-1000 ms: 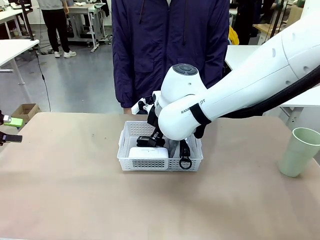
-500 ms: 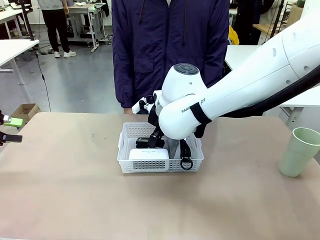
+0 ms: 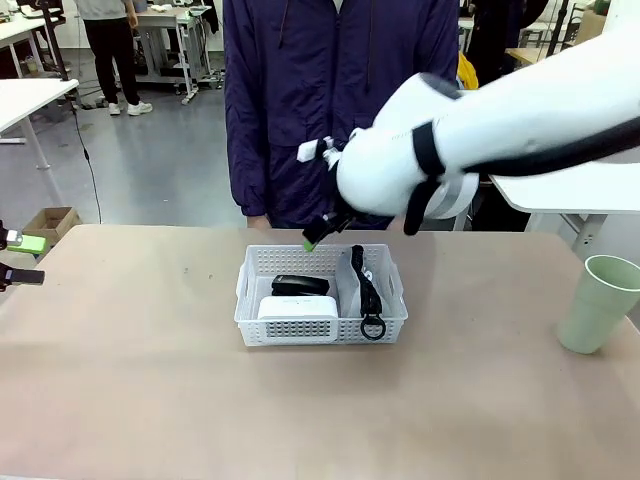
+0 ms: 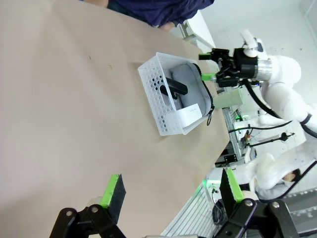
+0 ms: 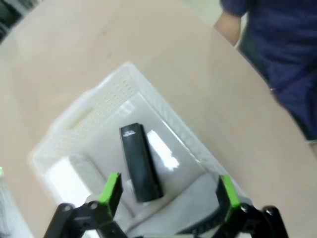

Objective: Efficiently arrange items inside the basket to fit them all.
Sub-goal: Pick up the Stapler and place it inside the Organizing basket, then pick up the Reusable plastic cup and place it inside the Organizing basket.

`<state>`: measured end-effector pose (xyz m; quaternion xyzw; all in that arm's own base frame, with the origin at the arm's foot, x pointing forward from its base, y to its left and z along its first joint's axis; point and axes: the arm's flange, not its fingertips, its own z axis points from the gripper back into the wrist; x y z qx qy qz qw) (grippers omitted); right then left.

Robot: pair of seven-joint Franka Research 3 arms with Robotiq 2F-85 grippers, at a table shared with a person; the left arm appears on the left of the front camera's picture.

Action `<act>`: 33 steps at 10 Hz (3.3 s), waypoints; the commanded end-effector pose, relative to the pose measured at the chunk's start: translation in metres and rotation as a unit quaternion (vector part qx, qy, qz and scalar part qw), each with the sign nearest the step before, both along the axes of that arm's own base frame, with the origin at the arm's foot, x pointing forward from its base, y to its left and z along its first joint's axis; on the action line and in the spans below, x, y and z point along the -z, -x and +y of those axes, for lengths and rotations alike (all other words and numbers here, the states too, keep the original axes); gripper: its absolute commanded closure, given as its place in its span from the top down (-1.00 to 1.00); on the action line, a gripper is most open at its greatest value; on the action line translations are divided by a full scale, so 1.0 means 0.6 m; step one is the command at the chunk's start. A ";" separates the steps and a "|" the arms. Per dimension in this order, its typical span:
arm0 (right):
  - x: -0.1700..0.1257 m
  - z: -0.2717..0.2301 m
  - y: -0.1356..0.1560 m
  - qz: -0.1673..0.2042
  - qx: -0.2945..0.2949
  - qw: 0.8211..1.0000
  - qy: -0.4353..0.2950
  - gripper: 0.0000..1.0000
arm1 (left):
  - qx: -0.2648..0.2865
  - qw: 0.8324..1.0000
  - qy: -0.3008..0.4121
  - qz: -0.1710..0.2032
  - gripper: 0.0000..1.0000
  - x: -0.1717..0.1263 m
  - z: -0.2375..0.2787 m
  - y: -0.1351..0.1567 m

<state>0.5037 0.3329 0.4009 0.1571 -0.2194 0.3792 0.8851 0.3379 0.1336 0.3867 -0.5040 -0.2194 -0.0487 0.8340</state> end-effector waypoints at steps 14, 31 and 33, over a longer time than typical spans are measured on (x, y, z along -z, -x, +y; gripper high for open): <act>-0.102 -0.807 0.409 0.269 0.364 0.793 -0.408 1.00 | 0.001 1.000 -0.002 0.003 1.00 0.000 -0.004 0.010; -0.086 -0.853 0.431 0.266 0.387 0.781 -0.412 1.00 | 0.001 1.000 -0.002 0.003 1.00 0.000 -0.004 0.010; -0.085 -0.855 0.432 0.263 0.388 0.784 -0.406 1.00 | 0.001 1.000 -0.002 0.003 1.00 0.000 -0.004 0.010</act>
